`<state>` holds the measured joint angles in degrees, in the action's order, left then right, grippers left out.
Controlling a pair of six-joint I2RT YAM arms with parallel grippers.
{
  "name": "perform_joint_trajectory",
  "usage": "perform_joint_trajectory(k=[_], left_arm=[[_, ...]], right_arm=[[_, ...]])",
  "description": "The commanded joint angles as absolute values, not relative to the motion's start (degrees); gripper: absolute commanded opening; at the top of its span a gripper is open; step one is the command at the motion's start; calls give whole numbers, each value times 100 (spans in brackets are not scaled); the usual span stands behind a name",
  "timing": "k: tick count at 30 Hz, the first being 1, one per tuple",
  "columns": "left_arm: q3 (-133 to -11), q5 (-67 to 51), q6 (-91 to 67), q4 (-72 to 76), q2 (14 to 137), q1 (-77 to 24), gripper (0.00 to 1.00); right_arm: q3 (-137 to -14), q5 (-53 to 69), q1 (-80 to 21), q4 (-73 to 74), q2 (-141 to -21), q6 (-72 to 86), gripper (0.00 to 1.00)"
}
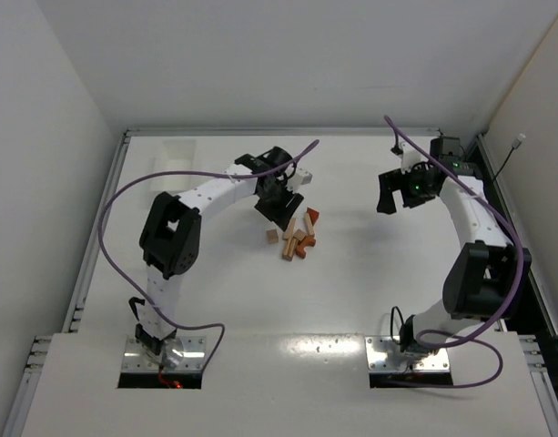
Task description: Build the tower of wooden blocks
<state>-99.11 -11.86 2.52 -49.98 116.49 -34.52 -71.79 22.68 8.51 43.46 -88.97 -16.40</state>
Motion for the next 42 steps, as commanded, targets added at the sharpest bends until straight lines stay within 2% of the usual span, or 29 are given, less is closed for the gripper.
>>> perform_joint_trajectory(k=[1,5,14,18,27,32,42], left_arm=[[-10072,-1477,-694,-4720,11874,-3489,50],[-10230,-1460,-1124,-4597,12102,-3550,53],[-10669,-906,-1590,-4342,12550,-3612,53],[-10959,-686,-1644,-4395,12831,-3717,49],[-11312,-44,-1644,-4588,13157,-3718,49],[-11259,193,-1644,-4641,13157,-3718,46],[-10942,-175,-1748,-4571,13131,-3718,45]], right_arm=[[-7128,2268,888,4175,-8701,-1485,96],[-7075,2268,940,4175,-8701,-1485,96],[-6908,2382,1099,4228,-8543,-1485,96],[-6855,2382,1151,4228,-8543,-1485,96],[-6961,2435,1257,4228,-8604,-1485,96],[-7083,2435,1257,4228,-8736,-1485,96],[-7207,2382,1257,4228,-8868,-1485,96]])
